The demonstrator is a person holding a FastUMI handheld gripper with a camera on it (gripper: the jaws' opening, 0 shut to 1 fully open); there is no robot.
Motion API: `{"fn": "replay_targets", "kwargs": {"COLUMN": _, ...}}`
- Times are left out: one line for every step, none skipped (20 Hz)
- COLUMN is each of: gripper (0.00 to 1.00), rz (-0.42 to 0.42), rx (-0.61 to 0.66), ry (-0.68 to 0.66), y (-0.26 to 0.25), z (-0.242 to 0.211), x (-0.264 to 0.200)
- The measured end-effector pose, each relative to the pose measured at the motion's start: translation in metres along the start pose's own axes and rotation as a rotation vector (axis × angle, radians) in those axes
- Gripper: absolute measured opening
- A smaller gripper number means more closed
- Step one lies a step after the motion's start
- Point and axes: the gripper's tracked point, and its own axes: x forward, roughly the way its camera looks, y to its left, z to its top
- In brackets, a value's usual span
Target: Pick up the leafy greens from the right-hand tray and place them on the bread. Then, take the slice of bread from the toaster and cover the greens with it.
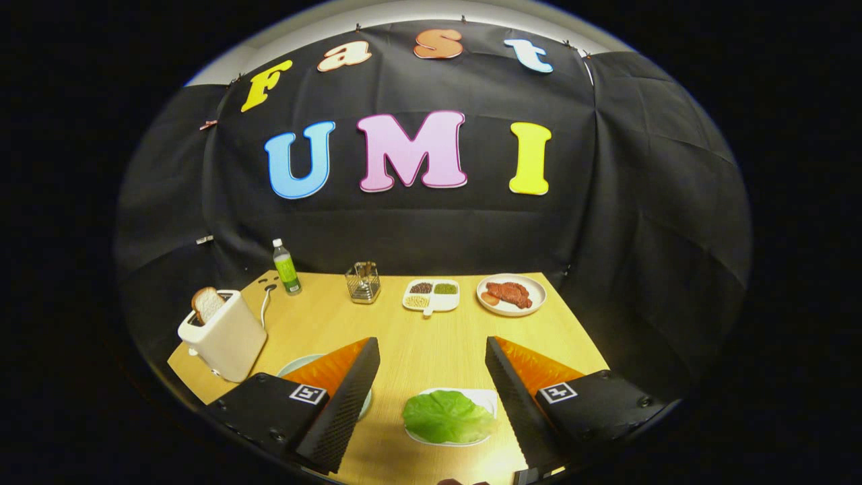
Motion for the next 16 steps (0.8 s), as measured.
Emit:
{"fn": "replay_targets", "kwargs": {"gripper": 0.98, "rz": 0.016, "rx": -0.001, "ry": 0.032, "y": 0.001, "z": -0.014, "x": 0.005}}
{"fn": "replay_targets", "kwargs": {"gripper": 0.98, "rz": 0.032, "rx": -0.003, "ry": 0.071, "y": 0.002, "z": -0.029, "x": 0.012}}
{"fn": "replay_targets", "kwargs": {"gripper": 0.98, "rz": 0.049, "rx": -0.003, "ry": 0.106, "y": 0.003, "z": -0.042, "x": 0.016}}
{"fn": "replay_targets", "kwargs": {"gripper": 0.98, "rz": 0.063, "rx": -0.009, "ry": 0.138, "y": 0.003, "z": -0.057, "x": 0.021}}
{"fn": "replay_targets", "kwargs": {"gripper": 0.98, "rz": 0.072, "rx": -0.021, "ry": 0.177, "y": 0.002, "z": -0.071, "x": 0.025}}
{"fn": "replay_targets", "kwargs": {"gripper": 0.99, "rz": 0.083, "rx": -0.037, "ry": 0.211, "y": 0.002, "z": -0.086, "x": 0.028}}
{"fn": "replay_targets", "kwargs": {"gripper": 0.98, "rz": 0.091, "rx": -0.055, "ry": 0.24, "y": 0.001, "z": -0.098, "x": 0.03}}
{"fn": "replay_targets", "kwargs": {"gripper": 0.98, "rz": 0.1, "rx": -0.069, "ry": 0.265, "y": -0.001, "z": -0.109, "x": 0.031}}
{"fn": "replay_targets", "kwargs": {"gripper": 0.99, "rz": 0.11, "rx": -0.08, "ry": 0.289, "y": -0.003, "z": -0.119, "x": 0.031}}
{"fn": "replay_targets", "kwargs": {"gripper": 0.98, "rz": 0.118, "rx": -0.09, "ry": 0.312, "y": -0.005, "z": -0.126, "x": 0.032}}
{"fn": "replay_targets", "kwargs": {"gripper": 0.98, "rz": 0.124, "rx": -0.098, "ry": 0.328, "y": -0.006, "z": -0.132, "x": 0.033}}
{"fn": "replay_targets", "kwargs": {"gripper": 0.99, "rz": 0.128, "rx": -0.107, "ry": 0.339, "y": -0.008, "z": -0.14, "x": 0.036}}
{"fn": "replay_targets", "kwargs": {"gripper": 0.99, "rz": 0.129, "rx": -0.117, "ry": 0.353, "y": -0.011, "z": -0.148, "x": 0.038}}
{"fn": "replay_targets", "kwargs": {"gripper": 0.99, "rz": 0.132, "rx": -0.128, "ry": 0.368, "y": -0.013, "z": -0.156, "x": 0.04}}
{"fn": "replay_targets", "kwargs": {"gripper": 0.99, "rz": 0.133, "rx": -0.138, "ry": 0.384, "y": -0.017, "z": -0.163, "x": 0.043}}
{"fn": "replay_targets", "kwargs": {"gripper": 0.99, "rz": 0.131, "rx": -0.15, "ry": 0.394, "y": -0.02, "z": -0.168, "x": 0.045}}
